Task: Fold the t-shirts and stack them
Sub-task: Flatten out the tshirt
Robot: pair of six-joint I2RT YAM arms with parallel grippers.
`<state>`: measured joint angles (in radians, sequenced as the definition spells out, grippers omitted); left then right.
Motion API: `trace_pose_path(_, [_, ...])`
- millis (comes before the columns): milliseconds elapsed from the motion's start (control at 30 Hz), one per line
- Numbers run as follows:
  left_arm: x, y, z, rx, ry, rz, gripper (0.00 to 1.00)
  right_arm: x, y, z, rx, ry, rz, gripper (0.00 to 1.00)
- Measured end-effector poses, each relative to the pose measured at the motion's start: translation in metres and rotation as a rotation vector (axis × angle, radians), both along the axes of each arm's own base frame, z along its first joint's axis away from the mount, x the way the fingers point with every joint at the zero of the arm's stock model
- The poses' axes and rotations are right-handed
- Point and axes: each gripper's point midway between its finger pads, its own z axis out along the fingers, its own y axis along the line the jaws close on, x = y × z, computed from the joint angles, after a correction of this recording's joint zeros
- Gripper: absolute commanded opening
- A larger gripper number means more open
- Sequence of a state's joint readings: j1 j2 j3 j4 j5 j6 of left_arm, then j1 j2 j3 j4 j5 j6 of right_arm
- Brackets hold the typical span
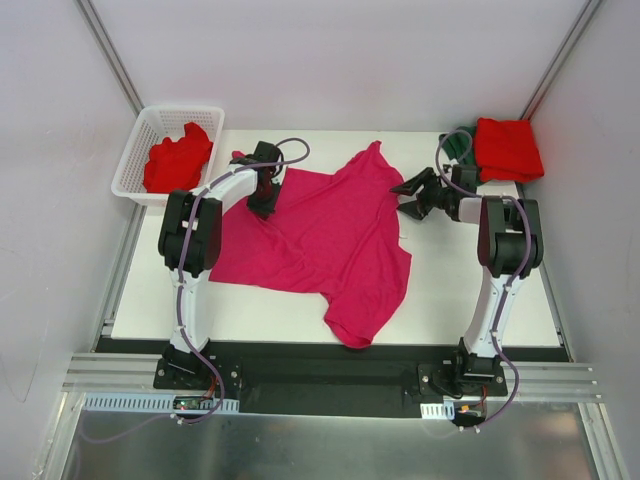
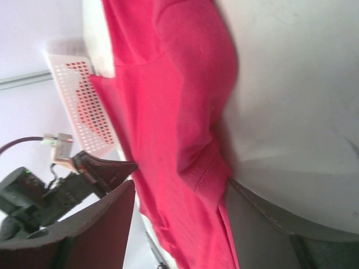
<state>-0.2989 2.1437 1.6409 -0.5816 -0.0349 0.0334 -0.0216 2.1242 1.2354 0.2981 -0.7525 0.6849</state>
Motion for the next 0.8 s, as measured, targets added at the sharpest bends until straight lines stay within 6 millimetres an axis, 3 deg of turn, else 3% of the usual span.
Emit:
trace_pose_path(367, [-0.001, 0.0, 0.0, 0.001, 0.002, 0.0, 0.0, 0.023, 0.012, 0.043, 0.217, -0.127, -0.026, 0.67])
trace_pose_path(633, [-0.001, 0.0, 0.0, 0.001, 0.003, 0.0, 0.0, 0.023, 0.011, 0.052, 0.299, -0.157, -0.047, 0.67])
trace_pose_path(800, [-0.001, 0.0, 0.0, 0.0, 0.003, 0.0, 0.0, 0.021, -0.001, 0.051, 0.308, -0.172, -0.076, 0.68])
